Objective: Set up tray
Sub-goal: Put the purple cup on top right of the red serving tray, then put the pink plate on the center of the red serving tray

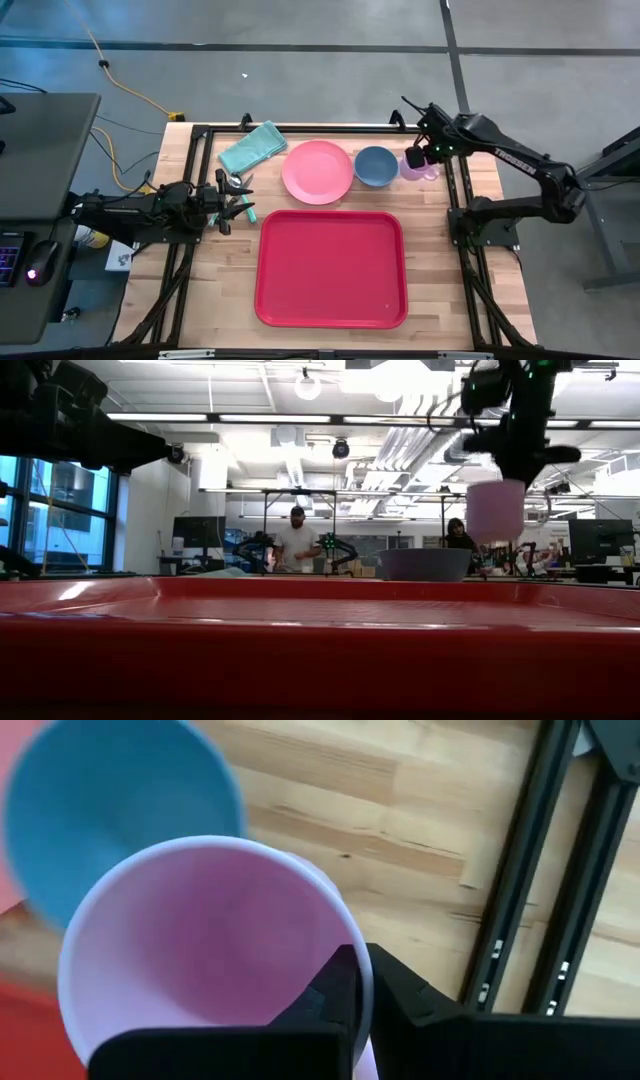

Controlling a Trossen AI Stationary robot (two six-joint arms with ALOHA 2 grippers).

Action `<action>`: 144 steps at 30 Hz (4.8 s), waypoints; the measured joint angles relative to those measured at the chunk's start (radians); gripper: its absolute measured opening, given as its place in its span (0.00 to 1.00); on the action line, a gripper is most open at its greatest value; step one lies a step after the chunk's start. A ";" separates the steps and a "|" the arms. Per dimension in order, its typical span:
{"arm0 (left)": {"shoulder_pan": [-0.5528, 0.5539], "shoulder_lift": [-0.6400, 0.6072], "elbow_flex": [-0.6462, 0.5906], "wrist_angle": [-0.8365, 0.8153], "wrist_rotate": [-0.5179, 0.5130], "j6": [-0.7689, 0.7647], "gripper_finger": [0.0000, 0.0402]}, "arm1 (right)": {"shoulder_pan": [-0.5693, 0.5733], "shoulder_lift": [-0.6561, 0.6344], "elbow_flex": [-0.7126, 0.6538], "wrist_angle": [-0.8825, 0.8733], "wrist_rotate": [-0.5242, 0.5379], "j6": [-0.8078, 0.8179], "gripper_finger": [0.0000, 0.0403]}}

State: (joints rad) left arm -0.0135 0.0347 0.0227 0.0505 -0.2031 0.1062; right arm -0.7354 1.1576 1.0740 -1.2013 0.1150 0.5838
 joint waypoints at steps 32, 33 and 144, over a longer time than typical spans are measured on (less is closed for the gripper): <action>0.000 0.000 0.000 0.000 0.000 0.000 0.48 | 0.754 0.132 0.109 0.008 0.002 0.536 0.00; 0.000 0.000 0.000 0.000 0.000 0.000 0.48 | 0.769 0.154 0.109 0.012 0.001 0.544 0.00; 0.000 0.000 0.000 -0.001 0.011 0.001 0.48 | 0.880 0.202 0.023 0.243 0.159 0.630 0.61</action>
State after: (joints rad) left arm -0.0132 0.0349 0.0227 0.0498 -0.1917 0.1068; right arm 0.1443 1.3599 1.0966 -0.9579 0.2736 1.2140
